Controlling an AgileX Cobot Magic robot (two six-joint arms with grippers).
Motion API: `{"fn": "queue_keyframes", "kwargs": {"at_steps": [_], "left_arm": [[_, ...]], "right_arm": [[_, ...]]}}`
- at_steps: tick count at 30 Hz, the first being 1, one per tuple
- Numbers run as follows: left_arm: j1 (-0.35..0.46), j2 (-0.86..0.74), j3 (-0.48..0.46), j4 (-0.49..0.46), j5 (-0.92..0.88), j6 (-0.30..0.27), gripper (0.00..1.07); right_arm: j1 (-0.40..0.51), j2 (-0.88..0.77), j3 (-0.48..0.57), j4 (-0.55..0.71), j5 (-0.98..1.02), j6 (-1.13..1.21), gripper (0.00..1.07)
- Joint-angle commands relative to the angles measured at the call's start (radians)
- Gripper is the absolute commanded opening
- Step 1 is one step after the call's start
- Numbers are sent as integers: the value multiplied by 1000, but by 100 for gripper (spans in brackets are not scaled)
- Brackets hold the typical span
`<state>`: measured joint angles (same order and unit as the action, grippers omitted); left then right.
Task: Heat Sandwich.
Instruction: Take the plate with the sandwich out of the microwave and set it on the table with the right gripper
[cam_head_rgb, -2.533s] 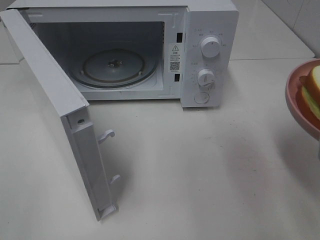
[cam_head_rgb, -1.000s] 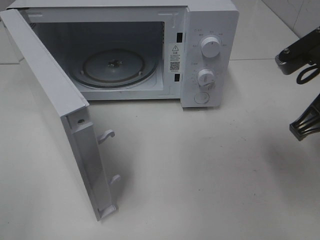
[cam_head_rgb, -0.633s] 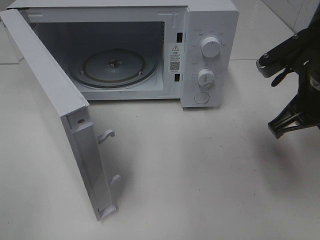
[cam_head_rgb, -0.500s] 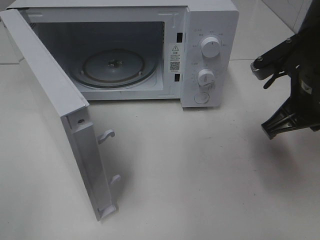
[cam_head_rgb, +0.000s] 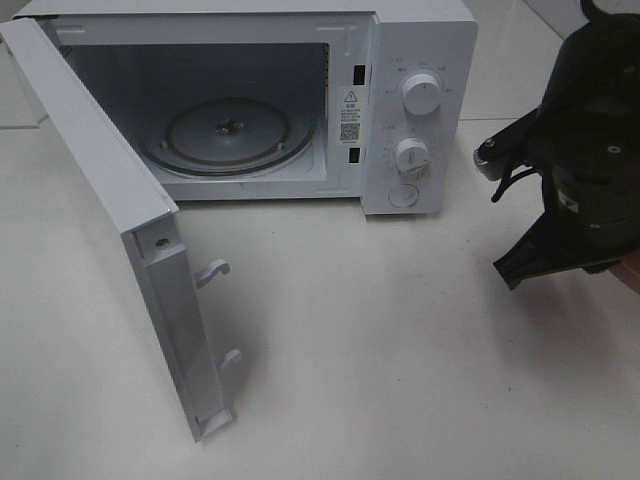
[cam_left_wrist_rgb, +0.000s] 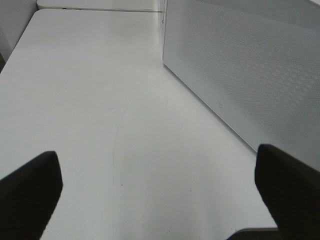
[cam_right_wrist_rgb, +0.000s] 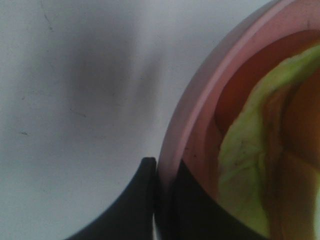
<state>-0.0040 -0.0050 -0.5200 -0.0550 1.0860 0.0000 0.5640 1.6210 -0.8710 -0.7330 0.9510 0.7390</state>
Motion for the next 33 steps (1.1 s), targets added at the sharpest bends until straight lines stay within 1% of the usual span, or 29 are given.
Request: {"fn": "queue_keyframes", "kwargs": {"at_steps": [1,10,18,30,33], "left_arm": [[6,-5,4,1,-12,0,98],[6,-5,4,1,-12,0,98],[6,-5,4,1,-12,0,98],[6,-5,4,1,-12,0,98],[6,-5,4,2,-12,0,98]], "right_arm": [[-2,25,-6,-51,-6,25,2],[-7,88,16,-106,-46,90,3],[-63,134,17,-106,-110,106,3],[-120,197,18,-116,-156,107,4],[-141,197,46,-125,-215,133,4]]}}
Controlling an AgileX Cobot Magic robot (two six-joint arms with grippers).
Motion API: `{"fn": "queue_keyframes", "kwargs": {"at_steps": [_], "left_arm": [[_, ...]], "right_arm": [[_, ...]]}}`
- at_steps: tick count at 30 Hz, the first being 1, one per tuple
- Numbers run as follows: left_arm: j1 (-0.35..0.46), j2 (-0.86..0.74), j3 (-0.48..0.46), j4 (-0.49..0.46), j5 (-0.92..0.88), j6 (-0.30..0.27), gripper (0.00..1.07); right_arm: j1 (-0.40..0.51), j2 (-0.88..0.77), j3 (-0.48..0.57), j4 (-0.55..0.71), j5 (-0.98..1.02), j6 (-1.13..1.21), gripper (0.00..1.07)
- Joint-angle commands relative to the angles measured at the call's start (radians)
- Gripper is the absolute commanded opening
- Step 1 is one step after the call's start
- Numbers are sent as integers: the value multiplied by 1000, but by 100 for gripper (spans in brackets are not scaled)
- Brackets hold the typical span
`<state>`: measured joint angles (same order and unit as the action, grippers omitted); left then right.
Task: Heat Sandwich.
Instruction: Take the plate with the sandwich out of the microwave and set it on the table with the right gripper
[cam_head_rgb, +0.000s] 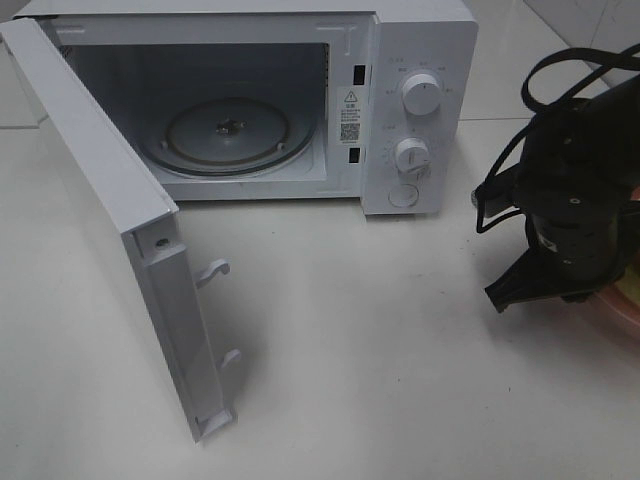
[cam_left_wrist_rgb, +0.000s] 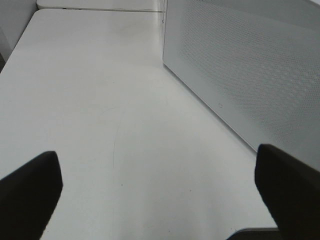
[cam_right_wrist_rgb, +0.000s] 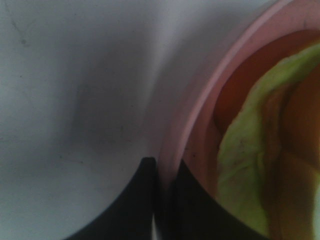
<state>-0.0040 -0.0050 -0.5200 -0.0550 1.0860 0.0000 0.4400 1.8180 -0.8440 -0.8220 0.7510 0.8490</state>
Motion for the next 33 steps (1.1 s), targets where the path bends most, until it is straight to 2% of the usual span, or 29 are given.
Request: {"fn": "queue_keyframes", "kwargs": {"at_steps": [1,8,17,21,25,26,28,33], "left_arm": [[6,-5,4,2,-12,0,98],[6,-5,4,2,-12,0,98],[6,-5,4,2,-12,0,98],[6,-5,4,2,-12,0,98],[6,-5,4,2,-12,0,98],[6,-5,4,2,-12,0,98],[6,-5,4,2,-12,0,98],[6,-5,4,2,-12,0,98]], "right_arm": [[-17,0,19,-36,-15,23,4],[-41,8,106,-75,-110,51,6],[-41,76,112,-95,-126,75,10],[-41,74,112,-95,-125,103,17],[-40,38,112,-91,-120,80,37],[-40,38,112,-91,-120,80,37],[-40,1,112,-85,-116,56,50],[-40,-73,112,-39,-116,-64,63]]}}
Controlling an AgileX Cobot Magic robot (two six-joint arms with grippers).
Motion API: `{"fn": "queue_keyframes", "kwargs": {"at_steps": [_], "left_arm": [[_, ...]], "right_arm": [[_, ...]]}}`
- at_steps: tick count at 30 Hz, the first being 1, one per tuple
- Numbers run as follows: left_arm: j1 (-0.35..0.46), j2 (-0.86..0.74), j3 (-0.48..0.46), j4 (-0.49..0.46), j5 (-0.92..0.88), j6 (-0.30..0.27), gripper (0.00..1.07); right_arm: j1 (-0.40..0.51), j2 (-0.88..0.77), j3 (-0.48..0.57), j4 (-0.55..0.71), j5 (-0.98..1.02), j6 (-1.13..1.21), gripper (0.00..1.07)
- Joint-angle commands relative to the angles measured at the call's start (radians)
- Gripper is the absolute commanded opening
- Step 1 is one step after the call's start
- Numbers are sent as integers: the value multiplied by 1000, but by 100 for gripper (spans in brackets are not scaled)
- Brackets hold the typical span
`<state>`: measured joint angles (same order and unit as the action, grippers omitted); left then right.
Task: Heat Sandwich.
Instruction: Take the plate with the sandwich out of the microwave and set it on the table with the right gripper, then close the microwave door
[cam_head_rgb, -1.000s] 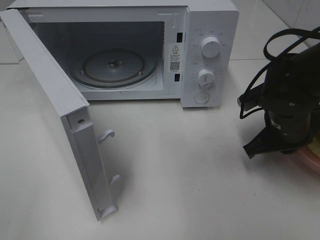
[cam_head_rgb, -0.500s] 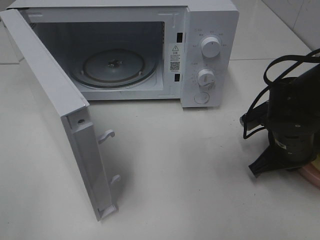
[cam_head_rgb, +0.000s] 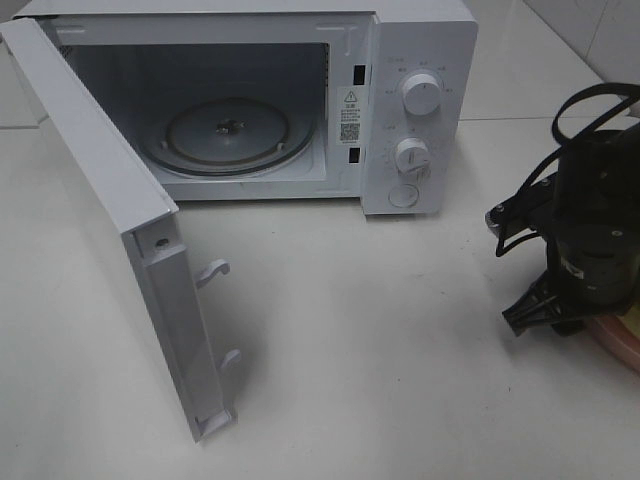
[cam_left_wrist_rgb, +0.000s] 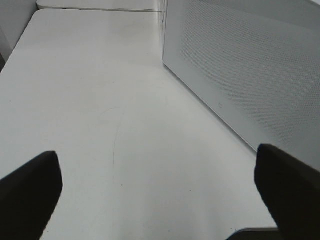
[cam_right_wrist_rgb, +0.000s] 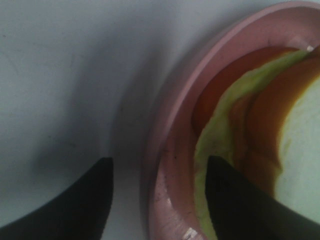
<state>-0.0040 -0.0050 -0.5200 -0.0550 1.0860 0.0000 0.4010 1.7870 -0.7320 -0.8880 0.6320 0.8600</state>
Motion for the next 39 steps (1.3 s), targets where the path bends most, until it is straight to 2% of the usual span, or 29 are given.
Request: {"fn": "queue_keyframes", "kwargs": {"at_steps": [1,9,11,12,16,19,20,30,39], "left_arm": [[6,-5,4,2,-12,0,98],[6,-5,4,2,-12,0,98],[6,-5,4,2,-12,0,98],[6,-5,4,2,-12,0,98],[6,-5,4,2,-12,0,98],[6,-5,4,2,-12,0,98],[6,-5,4,2,-12,0,98],[6,-5,4,2,-12,0,98],[6,-5,4,2,-12,0,98]], "right_arm": [[-1,-59,0,40,3,-97,65],[-1,-205,0,228,-7,-337,76],[-1,-258,0,328,-8,-431,79],[-1,-258,0,328,-8,-431,79],[-1,-345,0,513,-6,-573,79],[1,-390,0,569,-6,-619,79],[1,-435,0,629,-2,-659,79],[1,-663,0,785,66,-771,76],[1,-852,0,816,155,-818,76]]}}
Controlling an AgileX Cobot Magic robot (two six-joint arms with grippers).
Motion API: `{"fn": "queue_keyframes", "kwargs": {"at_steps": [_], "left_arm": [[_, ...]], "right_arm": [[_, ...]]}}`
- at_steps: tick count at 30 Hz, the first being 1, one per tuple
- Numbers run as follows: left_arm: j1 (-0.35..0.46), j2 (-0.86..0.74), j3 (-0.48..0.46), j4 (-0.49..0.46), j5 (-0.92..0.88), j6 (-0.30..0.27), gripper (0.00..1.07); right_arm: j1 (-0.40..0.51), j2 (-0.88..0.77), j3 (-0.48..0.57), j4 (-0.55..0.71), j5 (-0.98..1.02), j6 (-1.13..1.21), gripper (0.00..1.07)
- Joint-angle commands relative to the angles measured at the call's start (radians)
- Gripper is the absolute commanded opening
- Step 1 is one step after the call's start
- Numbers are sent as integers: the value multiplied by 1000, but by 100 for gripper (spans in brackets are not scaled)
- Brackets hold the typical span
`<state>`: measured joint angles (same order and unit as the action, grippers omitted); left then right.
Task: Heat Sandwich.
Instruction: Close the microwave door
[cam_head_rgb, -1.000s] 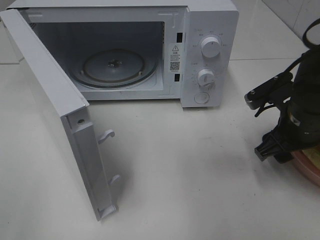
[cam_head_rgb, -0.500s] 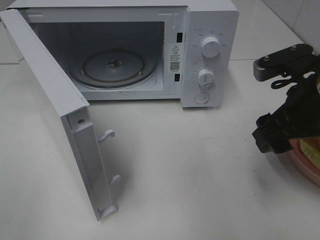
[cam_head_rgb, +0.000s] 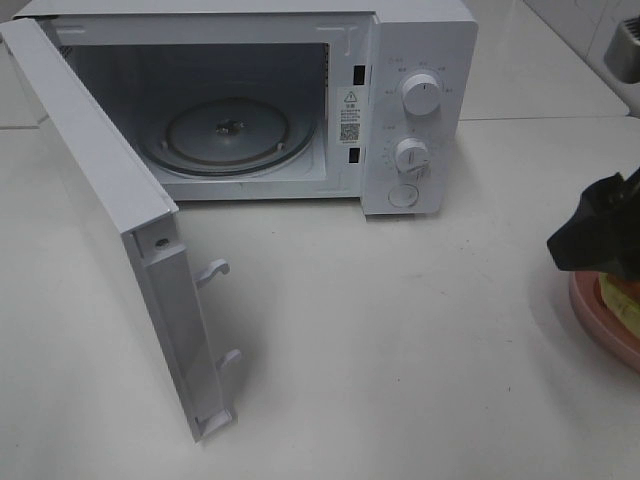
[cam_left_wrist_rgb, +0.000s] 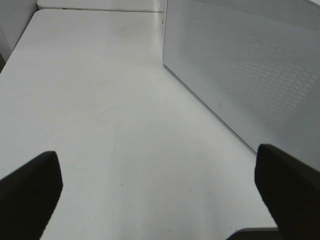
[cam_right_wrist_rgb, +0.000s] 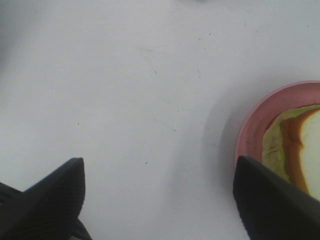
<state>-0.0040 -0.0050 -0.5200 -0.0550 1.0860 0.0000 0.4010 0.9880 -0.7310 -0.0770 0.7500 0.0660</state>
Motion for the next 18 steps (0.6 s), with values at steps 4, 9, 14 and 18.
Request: {"fn": "queue_keyframes", "kwargs": {"at_steps": [4,9,14,18], "left_arm": [[6,-5,4,2,-12,0,98],[6,-5,4,2,-12,0,98],[6,-5,4,2,-12,0,98],[6,-5,4,2,-12,0,98]], "right_arm": [[1,-126,-1,2,87,-26,76],[1,-215,-1,-2,147,-33,76],[1,-327,-1,-5,177,-41,76],[-1,-395,-1,-21,193,-41,76]]}}
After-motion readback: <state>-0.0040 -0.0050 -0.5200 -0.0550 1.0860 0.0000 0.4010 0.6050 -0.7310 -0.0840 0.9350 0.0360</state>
